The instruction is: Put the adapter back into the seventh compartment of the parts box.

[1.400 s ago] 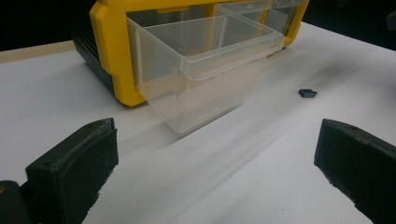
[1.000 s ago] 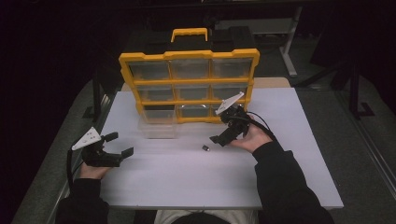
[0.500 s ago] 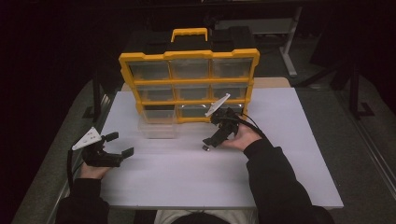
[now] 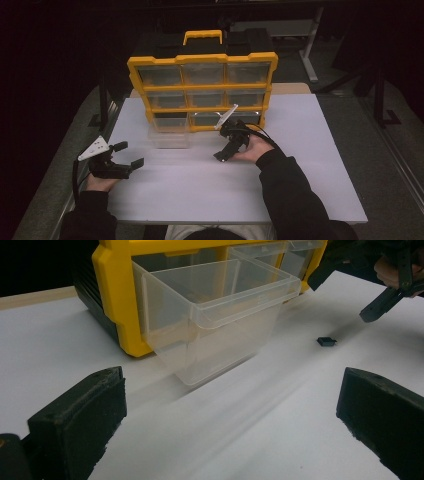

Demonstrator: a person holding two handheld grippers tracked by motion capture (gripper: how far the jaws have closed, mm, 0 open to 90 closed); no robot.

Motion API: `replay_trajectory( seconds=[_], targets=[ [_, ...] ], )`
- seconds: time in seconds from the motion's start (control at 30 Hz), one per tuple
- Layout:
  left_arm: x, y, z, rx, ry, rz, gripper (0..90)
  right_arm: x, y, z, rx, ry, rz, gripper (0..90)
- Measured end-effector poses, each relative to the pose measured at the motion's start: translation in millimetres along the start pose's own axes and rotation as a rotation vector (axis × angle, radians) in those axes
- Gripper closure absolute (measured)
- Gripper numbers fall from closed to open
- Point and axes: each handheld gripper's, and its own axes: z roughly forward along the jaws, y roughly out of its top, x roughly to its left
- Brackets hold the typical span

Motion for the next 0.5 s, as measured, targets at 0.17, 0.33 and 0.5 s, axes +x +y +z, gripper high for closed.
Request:
replay_trajectory(
  seconds=[0.17,0.33,0.5],
  targets=[
    [0.0,0.1,-0.1,-0.001,-0.003,0.002,0.0,3.4,1.1,7.1,0.026,0.005,-0.017,0.0],
    [-0.2,0.0,0.3,0.001,-0.002,0.004,0.0,1.9,-0.1,11.1,0.043,0.012,-0.009,1.8],
    [-0.3,-0.1,0.6,0.002,-0.002,0.005,0.0,-0.4,-1.9,15.0,0.063,0.033,-0.004,6.5]
  ],
)
